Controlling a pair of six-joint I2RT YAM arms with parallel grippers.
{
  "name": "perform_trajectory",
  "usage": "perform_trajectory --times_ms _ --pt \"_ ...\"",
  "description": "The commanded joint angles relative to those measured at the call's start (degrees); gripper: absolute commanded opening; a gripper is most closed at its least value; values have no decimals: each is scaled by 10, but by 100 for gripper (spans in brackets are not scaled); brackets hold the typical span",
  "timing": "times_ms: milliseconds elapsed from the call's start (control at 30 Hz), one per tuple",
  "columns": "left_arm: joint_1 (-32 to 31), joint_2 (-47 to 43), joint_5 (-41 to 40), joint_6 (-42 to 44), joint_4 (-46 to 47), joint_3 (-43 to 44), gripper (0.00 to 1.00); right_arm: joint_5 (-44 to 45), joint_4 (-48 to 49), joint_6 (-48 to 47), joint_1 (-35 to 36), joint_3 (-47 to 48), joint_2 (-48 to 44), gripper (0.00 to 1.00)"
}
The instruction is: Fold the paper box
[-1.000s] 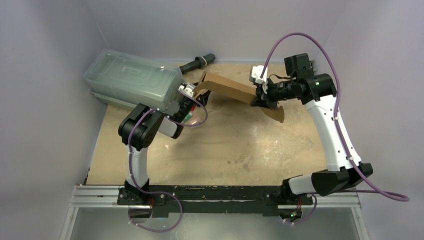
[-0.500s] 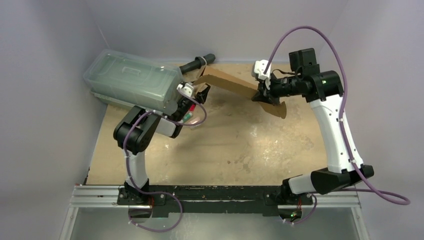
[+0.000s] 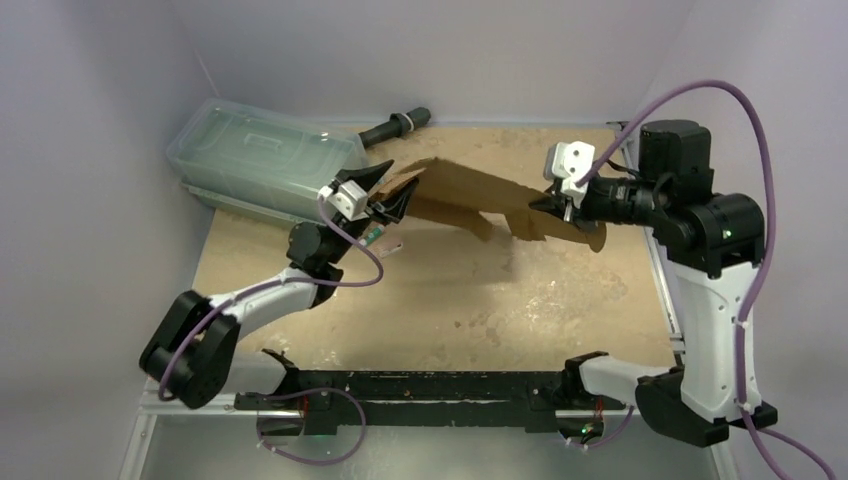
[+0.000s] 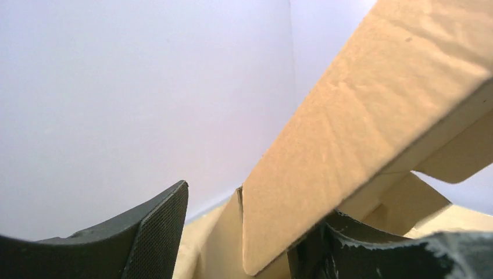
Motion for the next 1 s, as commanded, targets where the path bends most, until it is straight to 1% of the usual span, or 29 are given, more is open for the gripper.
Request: perform_trajectory --times_ms 0,100,200,300,367,433,500,567,633,700,733,867,967 --pt "-18 -86 2 -55 -168 -12 59 -1 -10 15 4 -14 -27 0" --pt "-26 -148 0 -103 -256 -18 60 3 -9 12 4 -31 -35 0" --pt "-26 -224 -6 -147 -330 -42 63 13 -5 -10 4 -81 -34 0" --pt "-26 -286 10 -179 -379 -68 65 45 33 -10 4 -120 -30 0" --pt "-26 -321 17 -196 -432 -72 67 72 68 -5 4 -132 -26 0" --pt "-26 -356 13 -203 -503 -73 71 79 69 -11 4 -113 -1 0" --pt "-26 -395 -4 -180 -548 -85 74 72 62 -23 4 -72 24 0" --pt "-26 -440 -31 -148 -542 -111 76 70 51 -32 4 -29 43 0" --pt "-26 -471 -42 -117 -497 -134 83 68 27 -41 4 19 69 0" --pt "-26 -470 -38 -80 -449 -133 88 57 3 -49 4 54 91 0" --pt "-26 -451 -34 -58 -431 -123 89 49 -1 -50 4 61 97 0" --pt "-26 -302 -19 35 -446 -3 89 40 -5 -55 4 67 112 0" --pt "-26 -238 -18 78 -433 65 90 43 -7 -56 4 73 119 0"
